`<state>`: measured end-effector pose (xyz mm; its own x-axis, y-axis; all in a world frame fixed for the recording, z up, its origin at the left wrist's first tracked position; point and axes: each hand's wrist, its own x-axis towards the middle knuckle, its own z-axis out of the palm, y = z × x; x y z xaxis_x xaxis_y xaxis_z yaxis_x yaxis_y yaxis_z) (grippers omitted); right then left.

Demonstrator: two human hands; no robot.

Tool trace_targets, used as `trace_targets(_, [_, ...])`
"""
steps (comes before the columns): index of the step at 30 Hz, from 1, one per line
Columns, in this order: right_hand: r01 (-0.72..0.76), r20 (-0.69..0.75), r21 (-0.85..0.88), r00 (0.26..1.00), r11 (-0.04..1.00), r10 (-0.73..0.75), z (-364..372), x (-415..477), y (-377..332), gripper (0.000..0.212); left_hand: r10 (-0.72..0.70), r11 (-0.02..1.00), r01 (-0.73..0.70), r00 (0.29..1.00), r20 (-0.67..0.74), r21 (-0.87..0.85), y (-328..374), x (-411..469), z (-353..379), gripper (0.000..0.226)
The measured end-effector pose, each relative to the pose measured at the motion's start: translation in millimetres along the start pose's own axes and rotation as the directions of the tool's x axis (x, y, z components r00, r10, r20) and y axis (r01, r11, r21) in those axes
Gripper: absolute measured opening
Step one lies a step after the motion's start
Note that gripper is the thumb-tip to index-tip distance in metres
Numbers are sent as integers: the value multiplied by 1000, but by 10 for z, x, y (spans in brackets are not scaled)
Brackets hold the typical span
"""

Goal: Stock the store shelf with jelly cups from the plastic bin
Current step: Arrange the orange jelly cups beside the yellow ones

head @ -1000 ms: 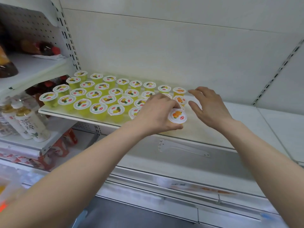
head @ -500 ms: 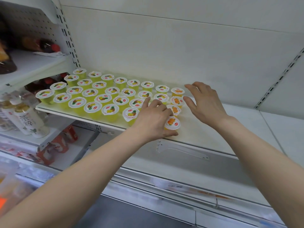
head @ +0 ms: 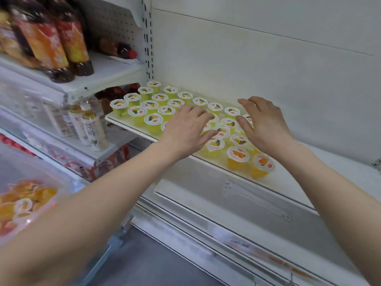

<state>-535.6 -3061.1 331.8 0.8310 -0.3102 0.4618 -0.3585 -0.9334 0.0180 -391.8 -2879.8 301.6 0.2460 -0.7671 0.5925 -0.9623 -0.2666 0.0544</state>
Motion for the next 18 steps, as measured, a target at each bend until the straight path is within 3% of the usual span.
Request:
trace_targets(11, [268,-45,106,963,957,-265,494,594,-1983,55,-226,955,210,972,56,208,-1649,-1294,-910,56])
trace_targets(18, [404,-32,198,913,893,-406,1007,668,-3277,52,-464,866,429,881,95,256,-2532,-2430,-1336,57])
